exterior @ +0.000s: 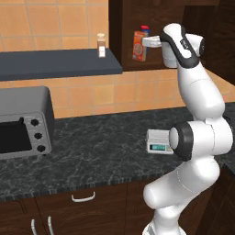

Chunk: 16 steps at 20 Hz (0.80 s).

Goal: Pick the boxed food and place it on the digital scale for weighing, and close the cabinet.

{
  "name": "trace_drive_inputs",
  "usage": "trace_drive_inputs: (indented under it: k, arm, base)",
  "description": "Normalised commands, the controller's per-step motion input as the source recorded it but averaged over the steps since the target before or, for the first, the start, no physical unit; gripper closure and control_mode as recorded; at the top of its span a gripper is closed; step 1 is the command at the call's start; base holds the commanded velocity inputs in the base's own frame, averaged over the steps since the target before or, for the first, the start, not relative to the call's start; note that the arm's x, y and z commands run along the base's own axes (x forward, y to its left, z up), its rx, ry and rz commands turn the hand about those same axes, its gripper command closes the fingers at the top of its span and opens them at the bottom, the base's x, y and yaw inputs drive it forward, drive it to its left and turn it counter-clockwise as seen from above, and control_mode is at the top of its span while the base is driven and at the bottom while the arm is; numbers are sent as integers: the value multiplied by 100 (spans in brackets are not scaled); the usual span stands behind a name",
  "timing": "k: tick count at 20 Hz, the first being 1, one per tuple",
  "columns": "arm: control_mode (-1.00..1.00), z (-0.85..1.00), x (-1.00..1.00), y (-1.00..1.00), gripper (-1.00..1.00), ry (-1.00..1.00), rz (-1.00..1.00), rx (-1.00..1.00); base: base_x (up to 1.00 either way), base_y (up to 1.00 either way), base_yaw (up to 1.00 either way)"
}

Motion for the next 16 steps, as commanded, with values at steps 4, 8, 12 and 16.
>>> trace_drive_inputs:
  k: [4,8,12,16]
  arm:
    - [-100,0,12,18,-100,0,0,0]
    - [-100,-1,19,1,-100,0,0,0]
    - [-100,-15,24,5,-100,0,0,-1]
    - [-100,-19,17,20,-100,0,0,-1]
  base:
    - [0,0,0]
    - [0,0,0]
    - [0,0,0]
    - [0,0,0]
